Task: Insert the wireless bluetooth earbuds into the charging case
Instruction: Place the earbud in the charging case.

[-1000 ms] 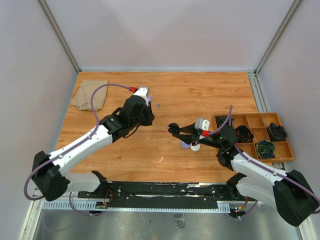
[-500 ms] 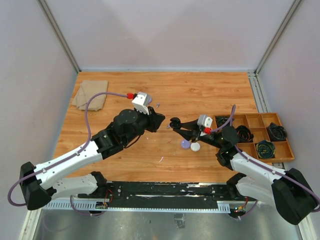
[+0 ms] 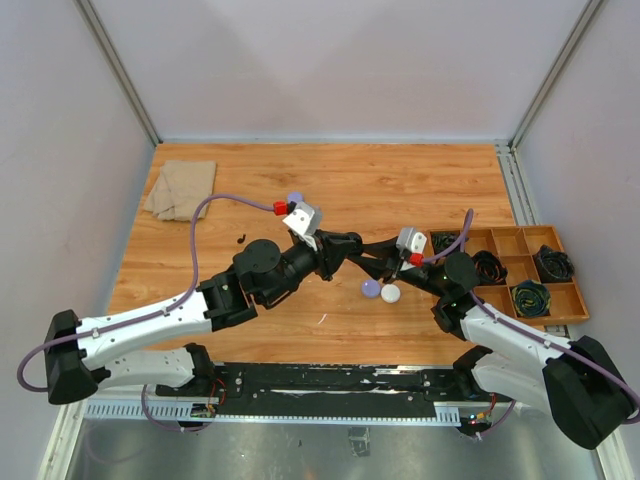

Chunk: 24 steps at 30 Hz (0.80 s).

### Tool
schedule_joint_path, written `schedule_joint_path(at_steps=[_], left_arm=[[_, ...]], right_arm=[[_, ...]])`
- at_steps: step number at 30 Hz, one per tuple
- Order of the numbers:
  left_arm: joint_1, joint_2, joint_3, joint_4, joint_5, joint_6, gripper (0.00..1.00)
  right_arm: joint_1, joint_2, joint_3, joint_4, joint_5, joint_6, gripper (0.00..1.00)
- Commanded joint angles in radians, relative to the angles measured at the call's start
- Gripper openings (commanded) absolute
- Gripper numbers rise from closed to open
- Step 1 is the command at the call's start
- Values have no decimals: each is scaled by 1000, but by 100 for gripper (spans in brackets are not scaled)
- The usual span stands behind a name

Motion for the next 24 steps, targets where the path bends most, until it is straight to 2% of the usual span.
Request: schedule_joint_path(at_steps=[1,24], left_arm=[[-23,29,-1,107,-7,70,16],[-26,81,-32,125,-37,122,16]], right_arm=[[13,4,-10,57,10,18,6],[13,-39,-17,50,12,24,6]])
